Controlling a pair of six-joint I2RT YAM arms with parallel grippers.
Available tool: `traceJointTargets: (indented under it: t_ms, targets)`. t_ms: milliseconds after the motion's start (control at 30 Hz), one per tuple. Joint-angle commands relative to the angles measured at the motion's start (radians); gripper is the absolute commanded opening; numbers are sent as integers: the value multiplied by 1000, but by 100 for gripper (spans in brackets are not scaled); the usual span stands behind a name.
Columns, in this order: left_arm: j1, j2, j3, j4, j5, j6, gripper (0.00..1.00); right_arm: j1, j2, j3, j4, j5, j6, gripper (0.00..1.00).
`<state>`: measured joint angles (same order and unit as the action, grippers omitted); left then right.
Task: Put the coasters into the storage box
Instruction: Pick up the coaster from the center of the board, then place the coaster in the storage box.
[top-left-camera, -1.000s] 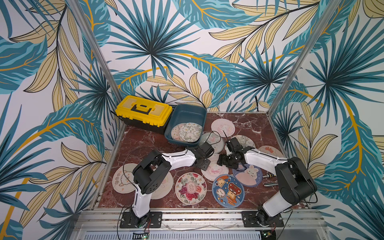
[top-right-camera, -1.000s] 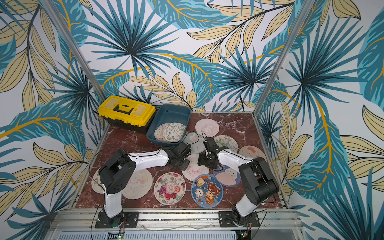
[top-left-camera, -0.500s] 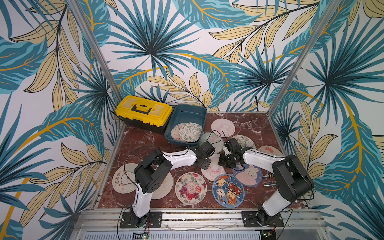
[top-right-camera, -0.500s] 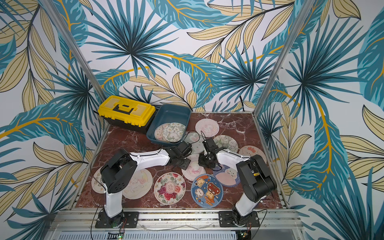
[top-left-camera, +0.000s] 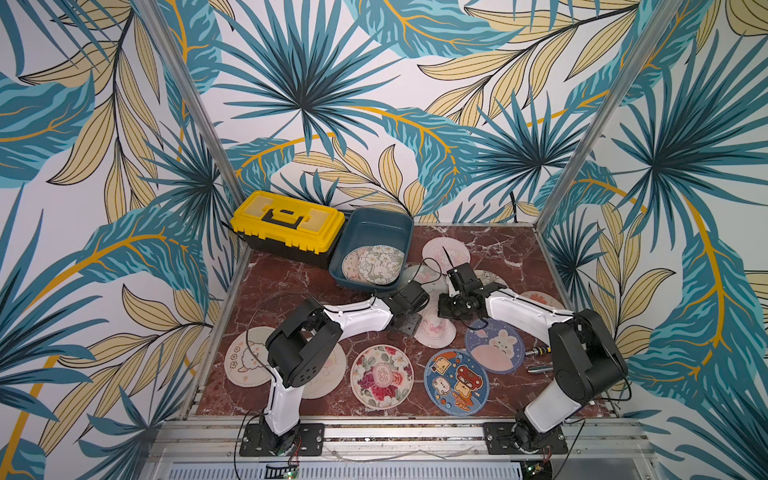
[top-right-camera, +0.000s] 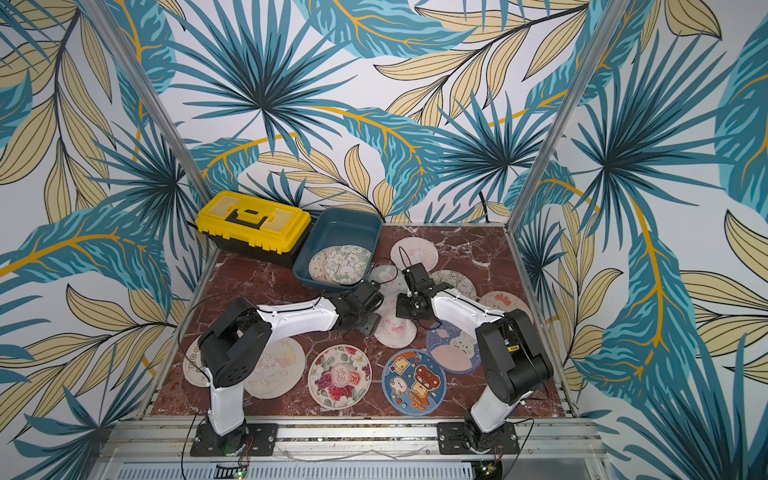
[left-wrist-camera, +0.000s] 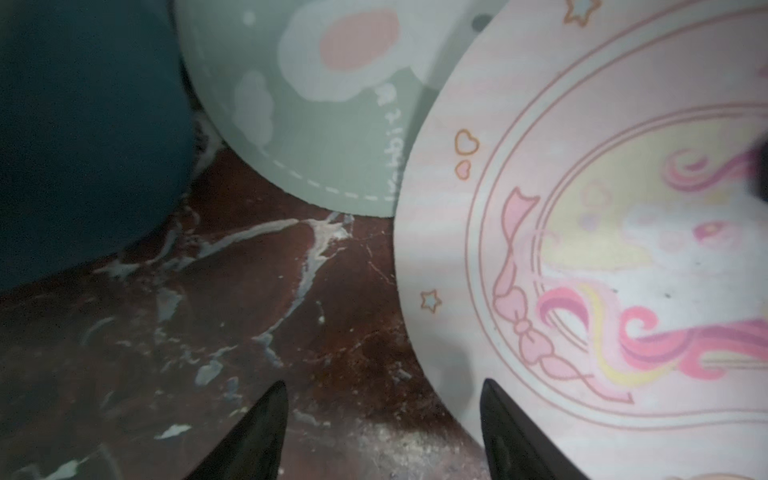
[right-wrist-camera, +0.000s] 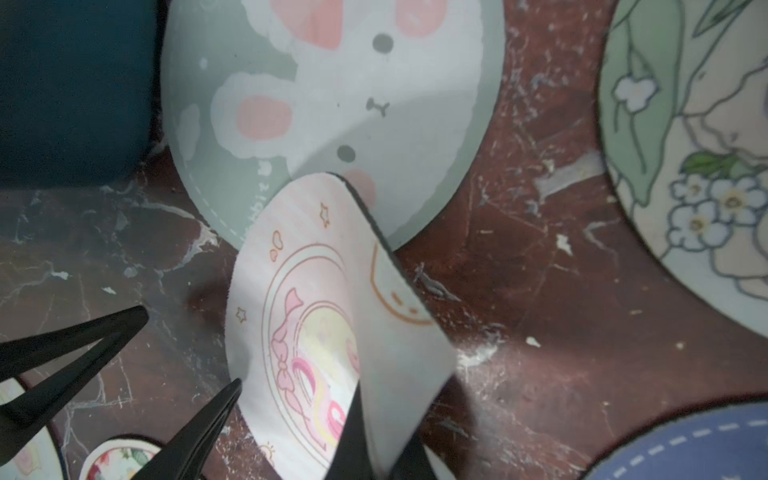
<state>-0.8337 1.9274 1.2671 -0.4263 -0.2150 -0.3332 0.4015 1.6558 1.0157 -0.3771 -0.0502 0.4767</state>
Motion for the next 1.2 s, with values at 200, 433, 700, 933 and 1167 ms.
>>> traceJointTargets:
  t_ms: [200,433,700,933,1167]
  targets:
    - [8,-230,-140,136,-61,-10,81,-3,-63,95,-94,84,-64,0]
    - [30,-356,-217,220,-39,-33,86,5,-94,188,-118,63,-96,0]
    - [148,-480,-351,334,71,-115,93,47,-59,358,-146,59,-130,0]
    - [191,-558,-409,335,34,-168,99,108,55,567,-171,46,-169,0]
    - [240,-663,-492,366,70,-175,100,161,218,774,-170,20,-197,0]
